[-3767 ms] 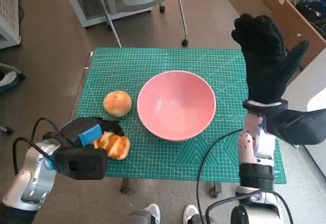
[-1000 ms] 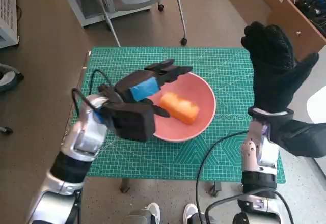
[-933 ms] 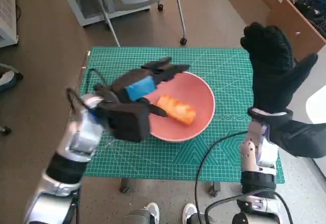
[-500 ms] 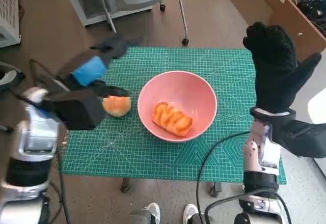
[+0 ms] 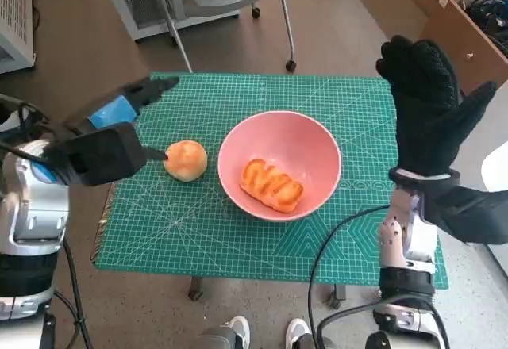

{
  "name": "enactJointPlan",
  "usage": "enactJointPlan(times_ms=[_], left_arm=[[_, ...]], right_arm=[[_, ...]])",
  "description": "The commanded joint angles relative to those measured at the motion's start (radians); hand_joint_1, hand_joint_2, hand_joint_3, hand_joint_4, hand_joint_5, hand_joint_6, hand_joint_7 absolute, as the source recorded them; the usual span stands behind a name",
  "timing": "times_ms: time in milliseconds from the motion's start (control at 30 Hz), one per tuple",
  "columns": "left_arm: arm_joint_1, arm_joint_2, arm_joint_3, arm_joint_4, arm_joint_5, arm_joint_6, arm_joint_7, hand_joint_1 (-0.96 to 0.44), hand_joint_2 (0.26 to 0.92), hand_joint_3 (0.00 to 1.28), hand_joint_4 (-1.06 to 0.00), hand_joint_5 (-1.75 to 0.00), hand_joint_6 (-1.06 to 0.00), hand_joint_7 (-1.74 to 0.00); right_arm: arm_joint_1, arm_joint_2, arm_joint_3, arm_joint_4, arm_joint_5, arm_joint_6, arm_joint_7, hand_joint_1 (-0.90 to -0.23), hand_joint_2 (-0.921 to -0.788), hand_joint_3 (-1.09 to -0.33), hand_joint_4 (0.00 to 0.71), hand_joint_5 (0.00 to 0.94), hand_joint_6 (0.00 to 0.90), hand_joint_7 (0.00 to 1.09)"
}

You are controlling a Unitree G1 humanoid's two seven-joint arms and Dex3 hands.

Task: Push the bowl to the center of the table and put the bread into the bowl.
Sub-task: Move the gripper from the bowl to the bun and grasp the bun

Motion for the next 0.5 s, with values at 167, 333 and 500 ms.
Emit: enactJointPlan(times_ms=[167,333,500], left_arm=[[-0.036,-0.01,-0.093,0.096,0.039,-0.001,-0.022,-0.19,0.743,0.0,0.0,0.0,-0.13,-0.09],[-0.078,-0.041,-0.154,0.211,0.069,-0.024,-0.017,-0.18,0.74,0.0,0.0,0.0,-0.13,-0.08],[-0.125,-0.072,-0.216,0.33,0.112,-0.051,-0.004,-0.19,0.738,0.0,0.0,0.0,-0.13,-0.06]], right_arm=[[0.0,-0.008,-0.002,0.023,0.008,0.025,0.011,-0.49,-0.921,-0.589,0.382,0.003,0.174,0.55],[0.001,-0.016,-0.003,0.021,0.005,0.028,0.015,-0.492,-0.921,-0.589,0.382,0.003,0.173,0.55],[0.002,-0.024,-0.006,0.02,0.005,0.029,0.019,-0.493,-0.921,-0.589,0.383,0.003,0.172,0.55]])
